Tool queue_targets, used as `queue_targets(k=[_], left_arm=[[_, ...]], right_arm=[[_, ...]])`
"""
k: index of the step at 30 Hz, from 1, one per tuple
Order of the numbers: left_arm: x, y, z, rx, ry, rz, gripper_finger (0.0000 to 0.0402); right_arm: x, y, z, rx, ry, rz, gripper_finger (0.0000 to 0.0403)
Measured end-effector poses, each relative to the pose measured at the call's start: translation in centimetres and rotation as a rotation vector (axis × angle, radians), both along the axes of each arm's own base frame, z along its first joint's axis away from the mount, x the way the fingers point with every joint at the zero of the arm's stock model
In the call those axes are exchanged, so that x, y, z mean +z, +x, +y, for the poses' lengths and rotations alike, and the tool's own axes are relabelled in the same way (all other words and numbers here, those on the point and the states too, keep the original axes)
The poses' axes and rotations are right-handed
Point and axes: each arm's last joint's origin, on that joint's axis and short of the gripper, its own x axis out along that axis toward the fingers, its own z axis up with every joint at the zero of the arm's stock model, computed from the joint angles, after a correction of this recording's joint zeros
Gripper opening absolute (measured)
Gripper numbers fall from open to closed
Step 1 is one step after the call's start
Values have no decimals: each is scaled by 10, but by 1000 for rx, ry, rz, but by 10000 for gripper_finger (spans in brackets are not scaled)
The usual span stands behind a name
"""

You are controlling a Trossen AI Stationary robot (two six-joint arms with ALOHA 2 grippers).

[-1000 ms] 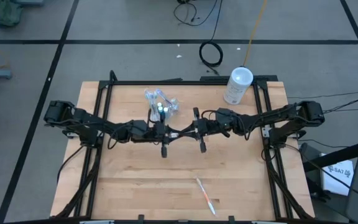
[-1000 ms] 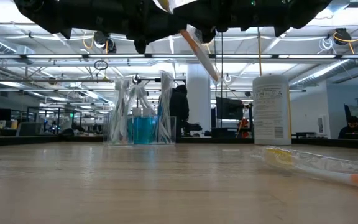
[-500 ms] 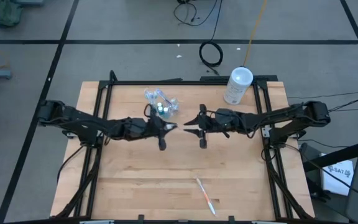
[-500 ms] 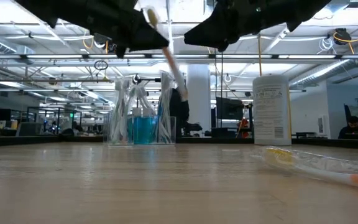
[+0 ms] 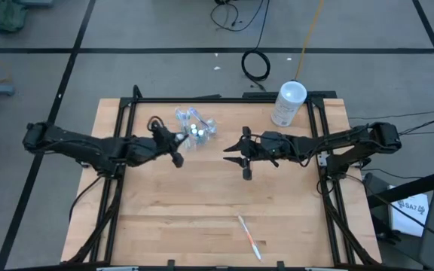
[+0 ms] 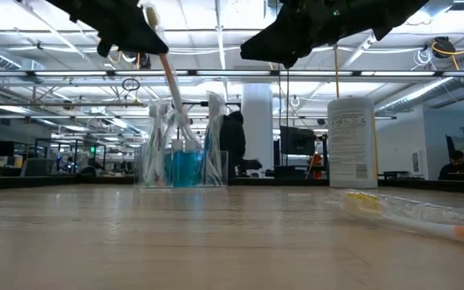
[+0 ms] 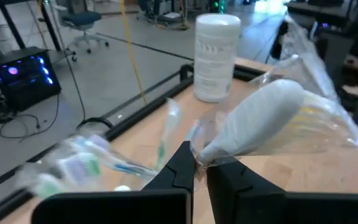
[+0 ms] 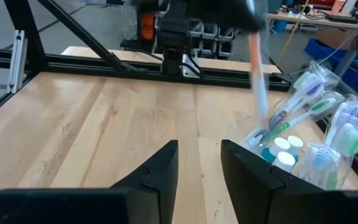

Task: Pick & Place toothbrushing station
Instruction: Put the orange toothbrush into the transparent organizer

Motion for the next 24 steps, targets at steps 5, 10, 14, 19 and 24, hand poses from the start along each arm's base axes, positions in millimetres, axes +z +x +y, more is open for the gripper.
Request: queue_targets(k=[5,10,14,19,24], left_arm=[[5,-19,9,34,-26,27,9],[-7,-30,22,139,-120,119,14],[-18,-30,31,202,-178,185,10],[-32,-17,38,253,-241,209,13],[-51,-3,45,273,-322,251,14]], right_arm=[[0,0,0,0,0,0,114],[0,0,0,0,0,0,112],[0,0,0,0,0,0,110],[0,0,0,0,0,0,110],[0,0,0,0,0,0,110]])
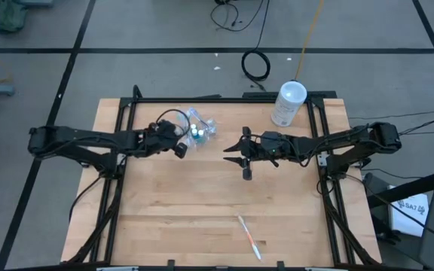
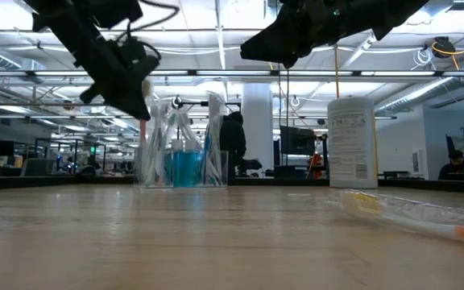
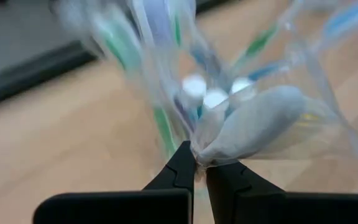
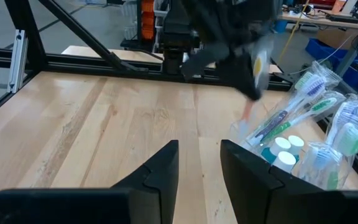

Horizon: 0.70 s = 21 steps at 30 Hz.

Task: Pick & Place toothbrushing station
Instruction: Put the orange toothbrush into the transparent organizer

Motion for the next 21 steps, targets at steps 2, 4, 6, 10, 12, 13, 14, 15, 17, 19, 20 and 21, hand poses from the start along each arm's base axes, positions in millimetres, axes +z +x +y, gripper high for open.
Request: queue_targets(k=[2,4,6,10,12,13,14,15,17,19,20,21], left_arm=[[-7,4,4,-1,-58,15,12],[-14,7,9,19,-96,22,15],[-19,10,15,54,-112,28,23],[-26,13,25,97,-131,35,41],[-27,12,26,80,-123,63,53],[-28,12,27,72,-116,74,58],[-28,12,27,66,-113,78,64],[-27,11,27,58,-110,79,69],[-26,11,27,47,-102,82,80],[-25,10,27,34,-94,90,90],[-25,10,27,28,-90,95,95],[-25,10,26,20,-84,100,100]], right_arm=[[0,0,0,0,0,0,110],[0,0,0,0,0,0,110],[0,0,0,0,0,0,110],[0,0,0,0,0,-1,110],[0,0,0,0,0,-1,110],[0,0,0,0,0,-1,110],[0,0,0,0,0,-1,110],[0,0,0,0,0,-1,110],[0,0,0,0,0,-1,110],[0,0,0,0,-1,-1,110],[0,0,0,0,-1,-1,110],[0,0,0,0,0,-1,110]])
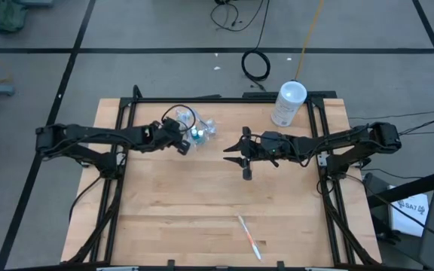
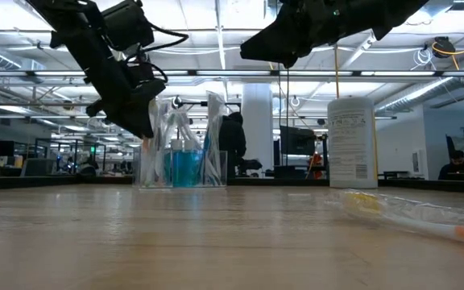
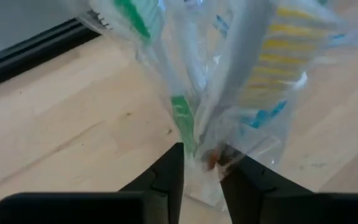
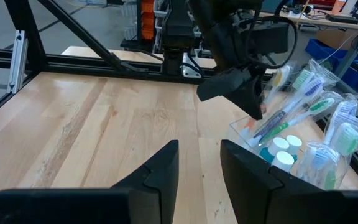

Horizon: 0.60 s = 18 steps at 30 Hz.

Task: Pick & Place toothbrushing station
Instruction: Put the orange toothbrush into the transparent organizer

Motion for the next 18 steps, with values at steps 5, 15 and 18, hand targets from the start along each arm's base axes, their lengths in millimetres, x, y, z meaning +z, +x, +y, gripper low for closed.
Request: queue_targets(k=[5,15,18], left_arm=[[9,-6,-2,-52,38,7,123],[33,-24,-6,-62,93,-58,151],[38,-31,-8,-40,69,-84,154]], right_arm=[[0,0,0,0,-1,0,110],[0,0,0,0,-2,0,110],[0,0,0,0,-1,0,110]])
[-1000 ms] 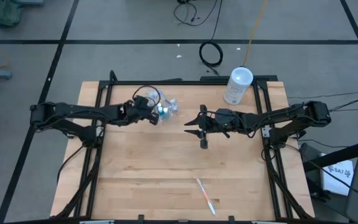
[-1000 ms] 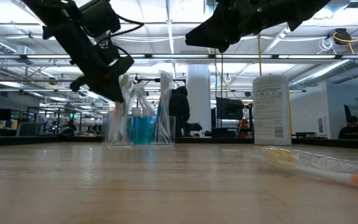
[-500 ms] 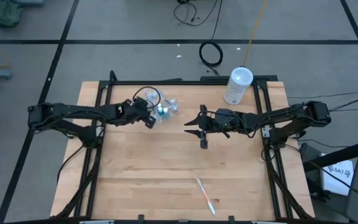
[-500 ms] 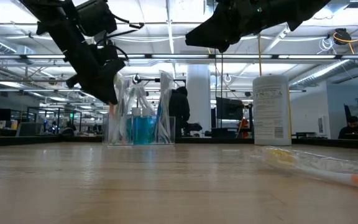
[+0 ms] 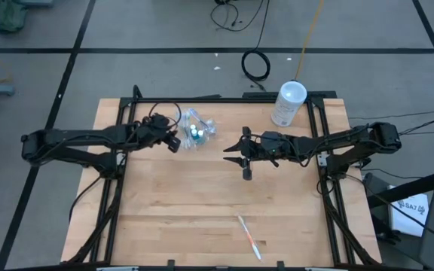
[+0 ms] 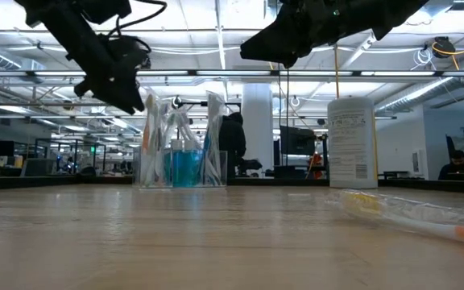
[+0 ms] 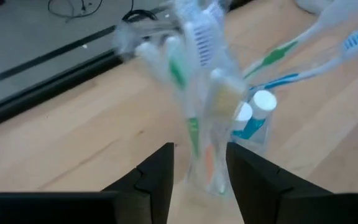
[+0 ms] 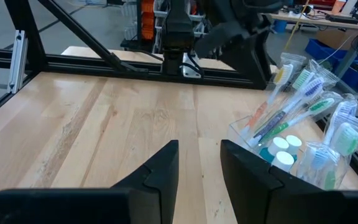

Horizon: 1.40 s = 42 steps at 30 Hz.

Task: Pick & Place toothbrushing station
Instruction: Put the orange toothbrush into the transparent organizer

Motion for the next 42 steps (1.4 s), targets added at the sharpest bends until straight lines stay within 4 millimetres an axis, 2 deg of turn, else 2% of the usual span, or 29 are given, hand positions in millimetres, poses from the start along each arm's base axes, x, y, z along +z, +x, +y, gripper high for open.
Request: queue_targets(k=[8,15,20,27,30,33,39,42], left_arm=[[15,-23,-12,23,-53,-80,135],[25,-23,-27,-96,-9,-136,114],[26,-16,-35,-165,-22,-174,107],[33,-11,-43,-242,11,-230,106],[33,-11,-43,-247,12,-233,106],[33,-11,-43,-247,12,-233,106],[33,-11,-43,-232,-7,-246,106],[33,-11,-43,-226,-14,-251,106]], right_arm=[[0,0,0,0,0,0,110],[1,0,1,3,0,-8,110],[5,1,20,75,-52,-55,110],[18,-2,59,208,-101,-198,110],[17,-6,77,264,-27,-179,110],[8,-12,94,269,141,-64,110],[-14,-27,116,155,422,200,110],[-24,-33,123,119,490,308,115]])
